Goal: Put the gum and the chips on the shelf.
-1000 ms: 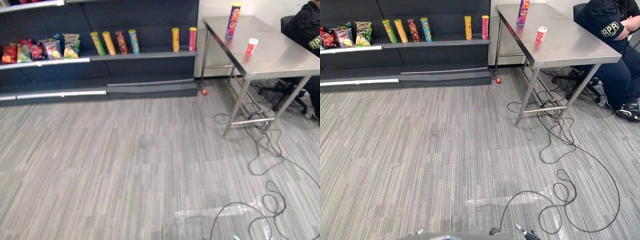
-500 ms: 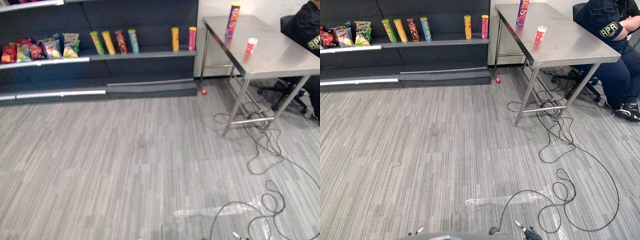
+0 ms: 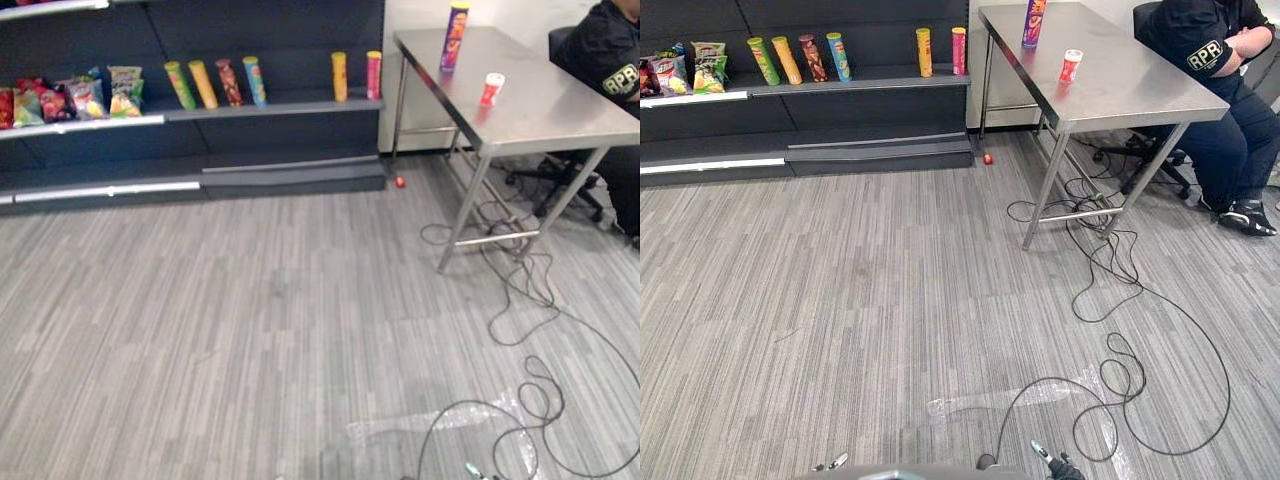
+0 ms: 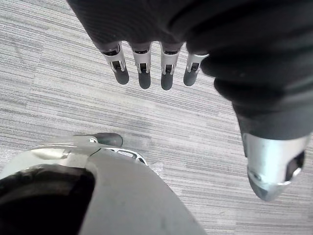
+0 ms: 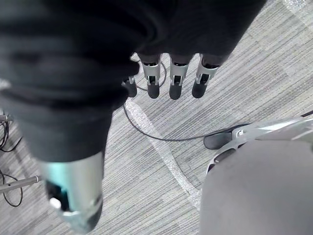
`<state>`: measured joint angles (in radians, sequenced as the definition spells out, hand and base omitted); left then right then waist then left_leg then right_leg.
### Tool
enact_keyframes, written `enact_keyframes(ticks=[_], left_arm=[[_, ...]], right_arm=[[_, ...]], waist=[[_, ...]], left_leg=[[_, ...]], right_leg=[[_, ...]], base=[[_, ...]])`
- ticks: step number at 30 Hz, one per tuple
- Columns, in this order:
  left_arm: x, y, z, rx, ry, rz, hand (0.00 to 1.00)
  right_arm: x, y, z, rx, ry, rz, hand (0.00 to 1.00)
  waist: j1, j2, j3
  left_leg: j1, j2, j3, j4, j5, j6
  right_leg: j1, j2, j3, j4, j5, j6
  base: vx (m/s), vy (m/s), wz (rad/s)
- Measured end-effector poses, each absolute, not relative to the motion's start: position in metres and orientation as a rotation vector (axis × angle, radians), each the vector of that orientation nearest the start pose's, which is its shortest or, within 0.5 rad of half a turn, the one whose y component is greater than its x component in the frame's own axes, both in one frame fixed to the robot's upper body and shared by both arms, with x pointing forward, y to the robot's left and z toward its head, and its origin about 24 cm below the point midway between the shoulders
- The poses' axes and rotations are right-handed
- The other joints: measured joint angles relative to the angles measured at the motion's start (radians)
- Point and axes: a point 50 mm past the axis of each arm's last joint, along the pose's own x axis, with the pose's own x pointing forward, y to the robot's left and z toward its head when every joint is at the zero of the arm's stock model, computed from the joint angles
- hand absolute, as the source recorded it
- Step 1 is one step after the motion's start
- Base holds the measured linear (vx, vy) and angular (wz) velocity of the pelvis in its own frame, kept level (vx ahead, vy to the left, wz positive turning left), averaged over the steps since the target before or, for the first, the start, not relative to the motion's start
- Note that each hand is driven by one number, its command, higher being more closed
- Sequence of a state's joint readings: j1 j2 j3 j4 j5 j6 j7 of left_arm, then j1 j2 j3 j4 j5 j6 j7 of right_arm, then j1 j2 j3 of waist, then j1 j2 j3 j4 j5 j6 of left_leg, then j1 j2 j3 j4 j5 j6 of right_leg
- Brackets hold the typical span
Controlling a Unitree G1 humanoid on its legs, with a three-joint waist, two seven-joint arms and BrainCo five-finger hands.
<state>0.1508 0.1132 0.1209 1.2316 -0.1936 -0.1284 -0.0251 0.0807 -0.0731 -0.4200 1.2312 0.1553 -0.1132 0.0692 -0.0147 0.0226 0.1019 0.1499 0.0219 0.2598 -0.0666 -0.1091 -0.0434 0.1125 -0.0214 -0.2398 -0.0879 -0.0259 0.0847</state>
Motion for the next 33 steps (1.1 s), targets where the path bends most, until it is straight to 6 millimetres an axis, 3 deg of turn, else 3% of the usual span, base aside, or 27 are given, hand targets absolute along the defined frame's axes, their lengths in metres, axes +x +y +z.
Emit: enact_keyframes(ticks=[7,11,13,14,17,19,21,23,26,27,28,29,30,33], left_arm=[[0.037,0.211,-0.172,-0.135,1.206,0.323,0.0],[0.049,0.214,-0.17,-0.142,1.174,0.336,0.0],[0.053,0.218,-0.169,-0.164,1.154,0.367,0.0],[0.056,0.22,-0.167,-0.17,1.139,0.378,0.0],[0.061,0.215,-0.167,-0.222,1.106,0.388,0.0],[0.063,0.214,-0.167,-0.29,1.086,0.424,0.0],[0.063,0.214,-0.166,-0.308,1.073,0.425,0.0],[0.064,0.213,-0.166,-0.306,1.07,0.421,0.0],[0.063,0.21,-0.167,-0.311,1.069,0.421,0.0],[0.063,0.206,-0.167,-0.319,1.07,0.419,0.0],[0.063,0.208,-0.167,-0.316,1.07,0.419,0.0],[0.064,0.209,-0.167,-0.314,1.066,0.421,0.0],[0.065,0.216,-0.165,-0.302,1.046,0.436,0.0],[0.073,0.219,-0.163,-0.291,1.029,0.427,0.0]], right_arm=[[0.061,-0.216,-0.168,0.309,1.106,-0.456,0.0],[0.084,-0.216,-0.164,0.294,1.045,-0.429,0.0],[0.089,-0.214,-0.163,0.274,1.037,-0.403,0.0],[0.089,-0.212,-0.163,0.261,1.033,-0.387,0.0],[0.084,-0.219,-0.162,0.238,1.038,-0.383,0.0],[0.083,-0.222,-0.162,0.23,1.039,-0.384,0.0],[0.084,-0.222,-0.162,0.246,1.036,-0.399,0.0],[0.085,-0.222,-0.162,0.253,1.031,-0.408,0.0],[0.089,-0.225,-0.16,0.238,1.017,-0.416,0.0],[0.09,-0.229,-0.159,0.22,1.011,-0.413,0.0],[0.09,-0.228,-0.159,0.216,1.017,-0.406,0.0],[0.089,-0.226,-0.16,0.221,1.026,-0.406,0.0],[0.093,-0.216,-0.162,0.243,1.026,-0.388,0.0],[0.101,-0.203,-0.162,0.269,1.011,-0.359,0.0]], waist=[[-0.001,-0.006,0.009],[0.001,-0.014,0.057],[0.003,-0.034,0.072],[0.008,-0.045,0.085],[0.021,-0.029,0.108],[0.021,-0.015,0.115],[0.023,-0.014,0.117],[0.022,-0.011,0.118],[0.025,0.006,0.122],[0.028,0.024,0.131],[0.029,0.02,0.136],[0.037,0.006,0.131],[0.045,-0.03,0.12],[0.044,-0.046,0.107]], left_leg=[[-0.008,0.003,-0.002,0.007,-0.002,-0.003],[-0.054,0.006,0.005,0.043,-0.002,-0.003],[-0.116,0.009,0.01,0.154,-0.023,-0.027],[-0.189,0.023,0.015,0.31,-0.042,-0.037],[-0.377,0.108,0.011,0.721,-0.044,-0.03],[-0.437,0.122,-0.025,0.796,-0.084,-0.024],[-0.467,0.124,-0.028,0.721,-0.088,-0.025],[-0.482,0.118,-0.03,0.536,-0.053,-0.025],[-0.481,0.134,-0.058,0.215,0.073,-0.046],[-0.483,0.164,-0.064,0.174,0.096,-0.052],[-0.477,0.161,-0.049,0.204,0.183,-0.054],[-0.476,0.138,-0.038,0.242,0.19,-0.024],[-0.497,0.111,-0.006,0.295,0.126,0.002],[-0.507,0.065,0.038,0.382,0.043,0.059]], right_leg=[[-0.01,0.0,-0.004,0.013,-0.002,-0.002],[-0.112,-0.018,-0.004,0.16,-0.066,-0.046],[-0.143,-0.039,-0.004,0.204,-0.095,-0.059],[-0.143,-0.053,-0.012,0.216,-0.114,-0.065],[-0.096,-0.041,-0.047,0.218,-0.133,-0.079],[-0.063,-0.052,-0.056,0.234,-0.161,-0.068],[-0.058,-0.069,-0.055,0.232,-0.167,-0.058],[-0.056,-0.098,-0.053,0.232,-0.178,-0.04],[-0.043,-0.131,-0.027,0.23,-0.204,0.001],[-0.022,-0.131,-0.013,0.229,-0.217,0.024],[-0.001,-0.148,0.006,0.224,-0.23,0.044],[0.013,-0.179,0.016,0.206,-0.235,0.049],[0.014,-0.208,0.038,0.191,-0.209,0.037],[0.008,-0.27,0.074,0.19,-0.097,0.082]], base=[[-0.02,-0.019,0.0],[-0.06,-0.027,-0.05],[-0.08,-0.076,0.13],[-0.07,-0.129,0.24],[-0.01,-0.061,0.29],[0.07,0.064,0.29],[0.13,0.137,0.07],[0.2,0.203,-0.01],[0.3,0.298,-0.18],[0.49,0.487,-0.36],[0.44,0.43,-0.36],[0.45,0.355,-0.39],[0.36,0.223,-0.31],[0.46,0.286,-0.13]])
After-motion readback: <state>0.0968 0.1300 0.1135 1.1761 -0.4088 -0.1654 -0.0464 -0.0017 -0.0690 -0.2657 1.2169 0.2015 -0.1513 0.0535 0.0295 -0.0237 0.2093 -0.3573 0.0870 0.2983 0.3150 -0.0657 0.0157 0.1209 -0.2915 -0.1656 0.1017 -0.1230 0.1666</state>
